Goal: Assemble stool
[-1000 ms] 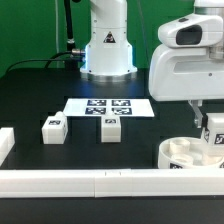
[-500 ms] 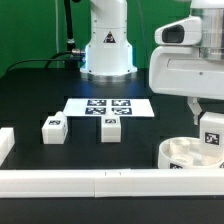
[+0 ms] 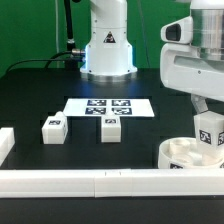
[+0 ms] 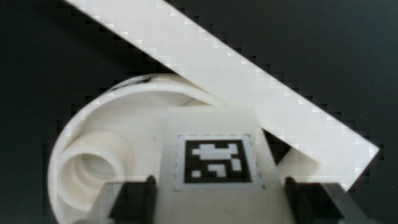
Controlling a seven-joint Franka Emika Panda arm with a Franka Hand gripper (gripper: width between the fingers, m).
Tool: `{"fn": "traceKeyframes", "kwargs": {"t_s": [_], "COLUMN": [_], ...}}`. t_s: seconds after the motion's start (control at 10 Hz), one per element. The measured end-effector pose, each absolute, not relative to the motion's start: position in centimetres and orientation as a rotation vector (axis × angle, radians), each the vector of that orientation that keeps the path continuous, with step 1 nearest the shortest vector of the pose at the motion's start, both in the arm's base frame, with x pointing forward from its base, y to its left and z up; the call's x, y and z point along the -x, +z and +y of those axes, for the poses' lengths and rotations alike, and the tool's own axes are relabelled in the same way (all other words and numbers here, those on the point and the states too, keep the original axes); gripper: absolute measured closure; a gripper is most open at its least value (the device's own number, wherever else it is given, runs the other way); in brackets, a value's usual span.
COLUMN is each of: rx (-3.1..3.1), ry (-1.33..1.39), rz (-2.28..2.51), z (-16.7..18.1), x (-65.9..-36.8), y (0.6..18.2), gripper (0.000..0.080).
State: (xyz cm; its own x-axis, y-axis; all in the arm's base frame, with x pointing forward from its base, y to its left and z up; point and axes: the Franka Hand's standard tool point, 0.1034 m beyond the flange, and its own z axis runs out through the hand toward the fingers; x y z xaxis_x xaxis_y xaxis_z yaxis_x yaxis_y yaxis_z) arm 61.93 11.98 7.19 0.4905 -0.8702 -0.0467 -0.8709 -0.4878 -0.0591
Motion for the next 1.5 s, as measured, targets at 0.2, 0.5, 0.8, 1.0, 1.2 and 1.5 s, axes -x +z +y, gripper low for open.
{"fn": "traceKeyframes", "kwargs": {"t_s": [0.2, 0.5, 0.8, 1.0, 1.2, 1.5], "rx": [2.598, 2.629, 2.644, 2.707, 2.894, 3.027], "ry": [0.032, 0.013, -0.008, -0.015, -0.001, -0.040], "rz": [1.610, 1.521, 1.439, 1.321, 0.918, 0.330], "z": [12.2, 12.6, 12.8, 12.8, 12.4, 12.6], "x": [-61.9, -61.9, -62.1, -62.1, -62.3, -63.4], "y": [7.2, 8.9, 10.6, 10.5, 10.4, 11.9], "gripper": [0.0380, 0.0170, 0.0151, 0.0151, 0.0151, 0.0151]}}
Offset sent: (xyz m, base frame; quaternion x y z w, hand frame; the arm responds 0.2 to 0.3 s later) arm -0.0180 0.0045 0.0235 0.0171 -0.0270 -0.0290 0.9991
